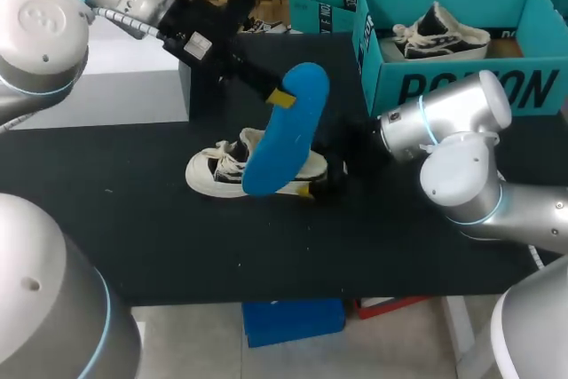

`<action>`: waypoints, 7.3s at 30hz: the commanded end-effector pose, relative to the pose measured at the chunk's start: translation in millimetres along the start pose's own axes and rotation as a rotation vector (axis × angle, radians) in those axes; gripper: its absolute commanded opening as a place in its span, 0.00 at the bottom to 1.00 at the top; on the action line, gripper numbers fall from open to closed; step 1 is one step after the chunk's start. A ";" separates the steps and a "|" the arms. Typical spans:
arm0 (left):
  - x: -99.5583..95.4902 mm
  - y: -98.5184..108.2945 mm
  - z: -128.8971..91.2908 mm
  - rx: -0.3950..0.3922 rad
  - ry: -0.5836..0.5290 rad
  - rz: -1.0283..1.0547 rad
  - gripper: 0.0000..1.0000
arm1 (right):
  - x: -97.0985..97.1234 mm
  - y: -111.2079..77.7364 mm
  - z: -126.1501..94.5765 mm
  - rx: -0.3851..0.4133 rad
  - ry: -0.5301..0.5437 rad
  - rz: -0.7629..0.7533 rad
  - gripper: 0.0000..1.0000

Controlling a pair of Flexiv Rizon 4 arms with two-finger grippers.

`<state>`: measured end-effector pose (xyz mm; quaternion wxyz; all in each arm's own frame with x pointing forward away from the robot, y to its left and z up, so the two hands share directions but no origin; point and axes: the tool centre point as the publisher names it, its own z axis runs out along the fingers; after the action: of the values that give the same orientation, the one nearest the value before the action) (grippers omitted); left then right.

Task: Take the shoe out of the shoebox, open the shoe tongue, remove and reinsert the insole, then place the shoe into the shoebox

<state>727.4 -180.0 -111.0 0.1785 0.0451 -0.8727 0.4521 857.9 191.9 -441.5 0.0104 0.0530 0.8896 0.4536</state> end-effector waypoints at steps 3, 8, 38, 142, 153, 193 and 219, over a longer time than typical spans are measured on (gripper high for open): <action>14.9 7.3 -21.5 0.103 0.097 -0.011 0.00 | -0.4 0.2 0.9 0.003 -0.001 0.001 0.00; 21.4 7.5 -21.6 0.102 0.117 -0.004 0.00 | -0.4 0.2 0.9 0.003 -0.001 0.001 0.00; 12.7 -34.1 -39.1 0.290 0.146 -0.007 0.00 | -0.4 0.2 0.9 0.003 -0.001 0.001 0.00; 43.2 -68.9 -70.6 0.390 0.196 -0.046 0.00 | -17.4 43.0 -72.9 0.912 0.005 -0.097 1.00; 43.2 -68.9 -70.6 0.390 0.196 -0.046 0.00 | -18.5 42.0 -67.2 0.892 0.018 -0.097 1.00; 43.2 -68.9 -70.6 0.390 0.196 -0.046 0.00 | -10.3 1.5 -78.6 0.268 -0.065 -0.071 1.00; 43.2 -68.9 -70.6 0.390 0.196 -0.046 0.00 | -10.9 -7.8 -46.9 0.115 -0.055 -0.047 1.00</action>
<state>723.6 -158.9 -4.2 0.2621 0.0538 -0.7463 0.6095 862.9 146.8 -414.9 0.0419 0.0458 0.9187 0.3900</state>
